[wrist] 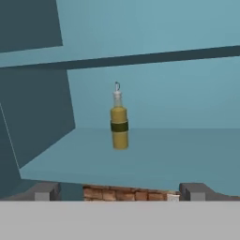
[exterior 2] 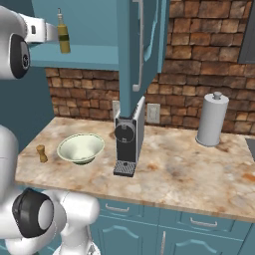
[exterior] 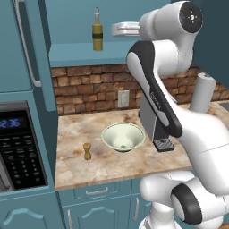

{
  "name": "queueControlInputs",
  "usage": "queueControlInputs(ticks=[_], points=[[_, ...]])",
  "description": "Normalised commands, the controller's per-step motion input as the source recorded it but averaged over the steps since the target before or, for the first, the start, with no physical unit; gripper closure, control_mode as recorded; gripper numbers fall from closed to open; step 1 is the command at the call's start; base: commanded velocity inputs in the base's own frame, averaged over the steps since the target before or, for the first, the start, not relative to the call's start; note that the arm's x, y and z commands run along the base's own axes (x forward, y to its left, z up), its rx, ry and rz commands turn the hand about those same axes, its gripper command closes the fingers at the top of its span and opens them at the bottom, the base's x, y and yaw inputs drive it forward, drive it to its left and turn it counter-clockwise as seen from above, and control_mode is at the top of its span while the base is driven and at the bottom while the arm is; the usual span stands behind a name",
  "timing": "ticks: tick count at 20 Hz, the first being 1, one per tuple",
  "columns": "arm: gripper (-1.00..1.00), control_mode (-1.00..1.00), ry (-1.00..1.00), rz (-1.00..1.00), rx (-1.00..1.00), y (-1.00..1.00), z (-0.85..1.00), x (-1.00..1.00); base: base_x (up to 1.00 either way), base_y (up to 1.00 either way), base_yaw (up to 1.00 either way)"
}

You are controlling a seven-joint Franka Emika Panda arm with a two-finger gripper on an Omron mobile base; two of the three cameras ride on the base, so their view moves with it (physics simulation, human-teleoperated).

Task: Retrieve the bottle and the shaker from the cabinet and place them next to the mixing bowl on the counter. Then add garlic from the fridge to the mixing bowl.

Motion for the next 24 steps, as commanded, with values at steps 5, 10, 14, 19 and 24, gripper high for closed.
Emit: queueControlInputs(ticks=[5, 10, 14, 19, 24], points=[[-1.00, -1.00, 0.03, 0.05, 0.00, 0.14, -0.01, 0.06, 0.00, 0.00, 0.00], [-1.00, -1.00, 0.02, 0.04, 0.00, 0.14, 0.00, 0.26, 0.00, 0.00, 0.00], [-1.00, -1.00, 0.00, 0.00, 0.00, 0.08, -0.01, 0.25, 0.00, 0.00, 0.00], [-1.00, -1.00, 0.00, 0.00, 0.00, 0.06, 0.00, 0.31, 0.00, 0.00, 0.00], [-1.00, -1.00, 0.00, 0.00, 0.00, 0.06, -0.07, 0.35, 0.00, 0.00, 0.00]])
